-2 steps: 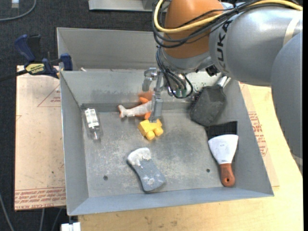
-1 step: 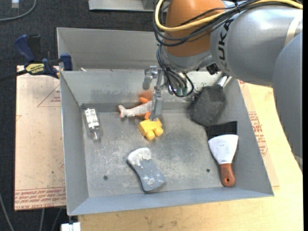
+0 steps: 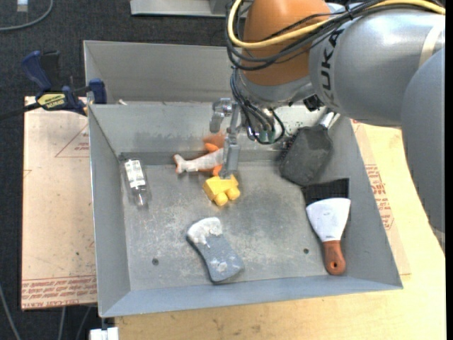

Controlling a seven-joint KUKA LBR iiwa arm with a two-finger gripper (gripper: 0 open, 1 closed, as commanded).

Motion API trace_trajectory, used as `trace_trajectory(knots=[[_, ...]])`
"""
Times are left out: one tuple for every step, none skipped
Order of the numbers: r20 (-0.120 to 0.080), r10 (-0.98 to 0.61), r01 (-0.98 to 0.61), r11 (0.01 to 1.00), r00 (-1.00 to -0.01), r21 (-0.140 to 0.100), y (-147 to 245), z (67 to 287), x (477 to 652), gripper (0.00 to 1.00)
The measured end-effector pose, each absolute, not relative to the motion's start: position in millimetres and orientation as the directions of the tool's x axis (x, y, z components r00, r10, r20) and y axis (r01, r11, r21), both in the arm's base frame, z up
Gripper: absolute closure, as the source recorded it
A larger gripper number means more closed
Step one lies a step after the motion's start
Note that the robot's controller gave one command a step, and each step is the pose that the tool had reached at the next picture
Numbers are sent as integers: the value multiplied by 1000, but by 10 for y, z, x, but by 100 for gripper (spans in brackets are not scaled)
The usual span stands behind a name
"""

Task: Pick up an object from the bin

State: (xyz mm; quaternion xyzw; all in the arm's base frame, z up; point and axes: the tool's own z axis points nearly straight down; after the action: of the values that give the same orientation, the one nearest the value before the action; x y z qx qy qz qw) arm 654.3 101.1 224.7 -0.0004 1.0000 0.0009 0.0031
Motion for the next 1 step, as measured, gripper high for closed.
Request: trace_trajectory(knots=[[8, -85, -85, 996, -996, 0, 1042, 1870, 6331, 0]])
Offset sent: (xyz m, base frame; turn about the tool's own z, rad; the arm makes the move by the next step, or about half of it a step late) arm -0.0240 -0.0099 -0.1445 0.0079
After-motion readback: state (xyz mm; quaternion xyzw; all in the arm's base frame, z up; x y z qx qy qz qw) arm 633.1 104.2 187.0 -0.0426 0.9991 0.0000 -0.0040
